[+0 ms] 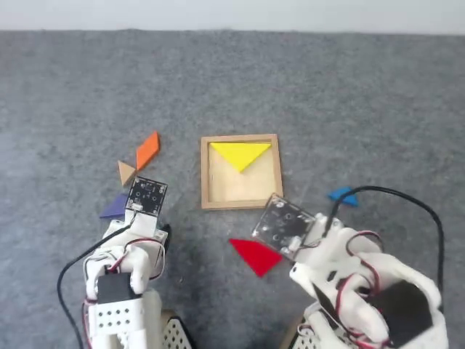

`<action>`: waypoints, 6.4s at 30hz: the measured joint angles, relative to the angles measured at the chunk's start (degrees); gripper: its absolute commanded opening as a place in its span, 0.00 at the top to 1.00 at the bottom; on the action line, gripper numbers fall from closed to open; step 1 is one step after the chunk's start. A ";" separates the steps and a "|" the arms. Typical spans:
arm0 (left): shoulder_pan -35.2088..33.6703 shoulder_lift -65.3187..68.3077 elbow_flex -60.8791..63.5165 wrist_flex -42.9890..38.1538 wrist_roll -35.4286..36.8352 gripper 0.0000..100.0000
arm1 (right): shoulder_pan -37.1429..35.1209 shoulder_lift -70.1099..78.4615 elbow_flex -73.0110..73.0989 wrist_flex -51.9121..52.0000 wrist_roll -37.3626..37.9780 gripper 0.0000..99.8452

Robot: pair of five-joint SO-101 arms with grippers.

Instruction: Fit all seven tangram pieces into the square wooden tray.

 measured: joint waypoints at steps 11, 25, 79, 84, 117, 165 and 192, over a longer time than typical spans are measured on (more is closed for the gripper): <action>0.00 0.00 0.00 0.00 0.00 0.80 | 0.88 -0.70 0.00 0.00 -3.78 0.99; 0.00 0.00 0.00 0.00 0.00 0.80 | 0.97 -0.70 -5.01 0.00 -4.57 0.99; 0.00 0.00 0.00 0.00 0.00 0.80 | -17.32 41.85 30.59 -36.75 3.96 0.58; 0.00 0.00 0.00 0.00 0.00 0.80 | -17.32 41.85 32.26 -38.68 7.03 0.58; 0.00 0.00 0.00 0.00 0.00 0.80 | -22.24 41.85 32.09 -41.41 2.46 0.64; 0.00 0.00 0.00 0.00 0.00 0.80 | -19.69 53.89 21.10 -30.59 2.37 0.83; -3.43 0.00 -2.02 -0.26 -2.46 0.80 | -15.91 26.55 5.27 -9.23 14.77 0.83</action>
